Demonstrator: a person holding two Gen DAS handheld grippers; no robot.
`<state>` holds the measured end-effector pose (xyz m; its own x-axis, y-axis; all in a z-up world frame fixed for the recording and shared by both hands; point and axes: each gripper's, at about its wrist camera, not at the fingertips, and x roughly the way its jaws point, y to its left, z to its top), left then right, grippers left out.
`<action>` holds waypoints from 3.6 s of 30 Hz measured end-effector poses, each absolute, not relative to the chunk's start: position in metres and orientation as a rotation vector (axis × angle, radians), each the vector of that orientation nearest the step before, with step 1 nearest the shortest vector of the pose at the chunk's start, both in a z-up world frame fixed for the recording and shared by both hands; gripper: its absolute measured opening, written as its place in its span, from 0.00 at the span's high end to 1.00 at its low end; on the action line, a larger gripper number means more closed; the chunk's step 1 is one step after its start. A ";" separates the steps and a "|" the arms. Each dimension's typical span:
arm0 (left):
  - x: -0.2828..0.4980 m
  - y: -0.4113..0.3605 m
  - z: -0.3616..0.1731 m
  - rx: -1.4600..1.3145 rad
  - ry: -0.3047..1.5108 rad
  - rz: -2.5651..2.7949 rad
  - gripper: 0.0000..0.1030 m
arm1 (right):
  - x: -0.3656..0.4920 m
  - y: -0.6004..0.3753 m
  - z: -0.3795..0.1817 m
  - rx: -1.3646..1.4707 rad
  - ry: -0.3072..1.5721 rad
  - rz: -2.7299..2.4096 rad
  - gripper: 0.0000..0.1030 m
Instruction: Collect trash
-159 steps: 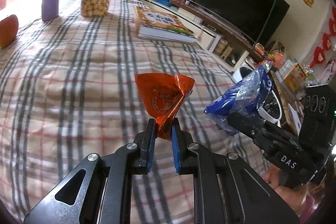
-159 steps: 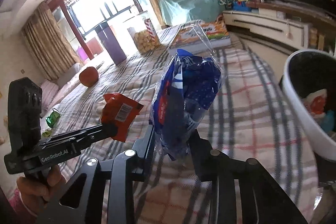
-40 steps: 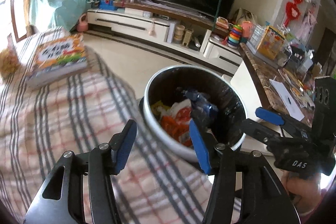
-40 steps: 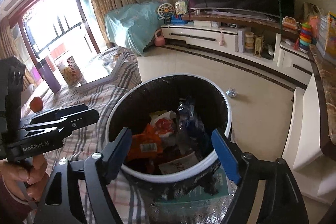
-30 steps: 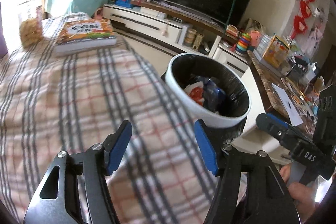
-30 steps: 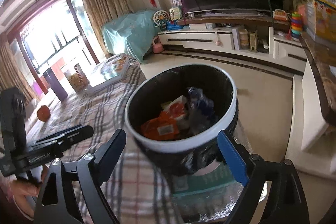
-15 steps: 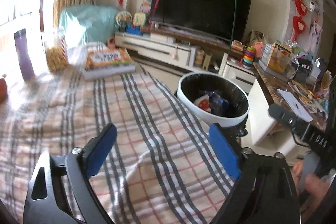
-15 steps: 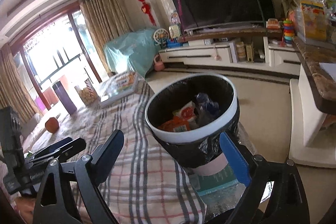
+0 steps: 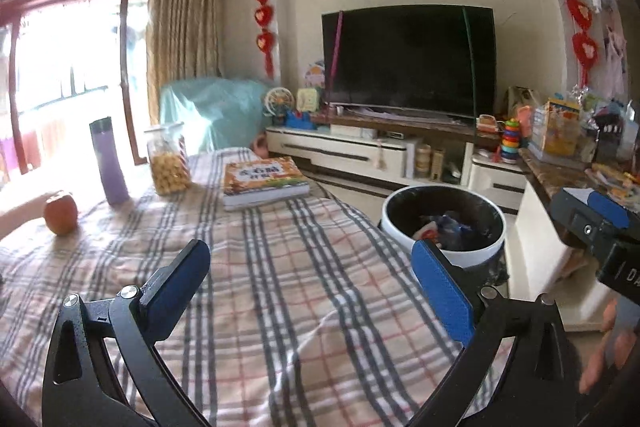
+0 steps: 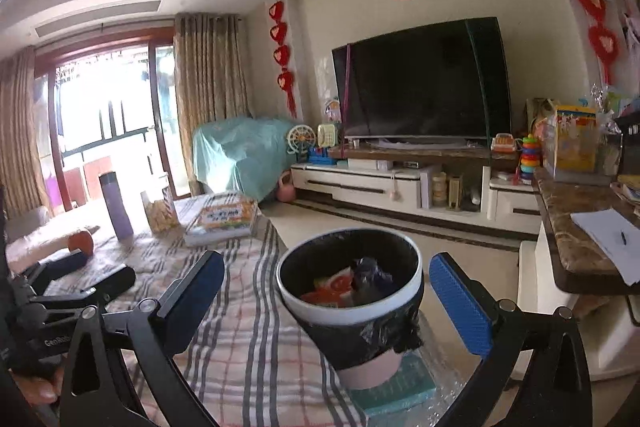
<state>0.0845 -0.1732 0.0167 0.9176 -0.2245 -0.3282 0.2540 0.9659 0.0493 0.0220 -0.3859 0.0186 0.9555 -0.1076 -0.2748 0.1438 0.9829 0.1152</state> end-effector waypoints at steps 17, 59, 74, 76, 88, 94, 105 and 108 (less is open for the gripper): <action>0.074 -0.172 0.002 0.109 0.318 -0.226 0.00 | 0.014 -0.381 -0.014 0.161 0.259 -0.189 0.00; 0.071 -0.166 -0.001 0.065 0.324 -0.227 0.00 | 0.010 -0.380 -0.009 0.177 0.258 -0.172 0.00; 0.070 -0.165 -0.001 0.060 0.321 -0.230 0.00 | 0.007 -0.377 -0.003 0.179 0.244 -0.169 0.00; 0.070 -0.165 0.000 0.059 0.318 -0.228 0.00 | 0.008 -0.376 -0.002 0.178 0.244 -0.167 0.00; 0.069 -0.163 0.000 0.058 0.318 -0.230 0.00 | 0.007 -0.373 0.000 0.178 0.243 -0.166 0.00; 0.069 -0.164 0.000 0.059 0.318 -0.230 0.00 | 0.008 -0.374 -0.001 0.180 0.246 -0.164 0.00; 0.068 -0.163 0.001 0.059 0.317 -0.229 0.00 | 0.008 -0.372 -0.001 0.181 0.244 -0.160 0.00; 0.069 -0.163 0.000 0.058 0.316 -0.229 0.00 | 0.008 -0.370 -0.001 0.182 0.244 -0.157 0.00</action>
<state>0.0686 -0.1633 0.0004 0.9247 -0.2142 -0.3146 0.2324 0.9724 0.0210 0.0081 -0.3701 -0.0007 0.9583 -0.1317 -0.2536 0.1756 0.9715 0.1592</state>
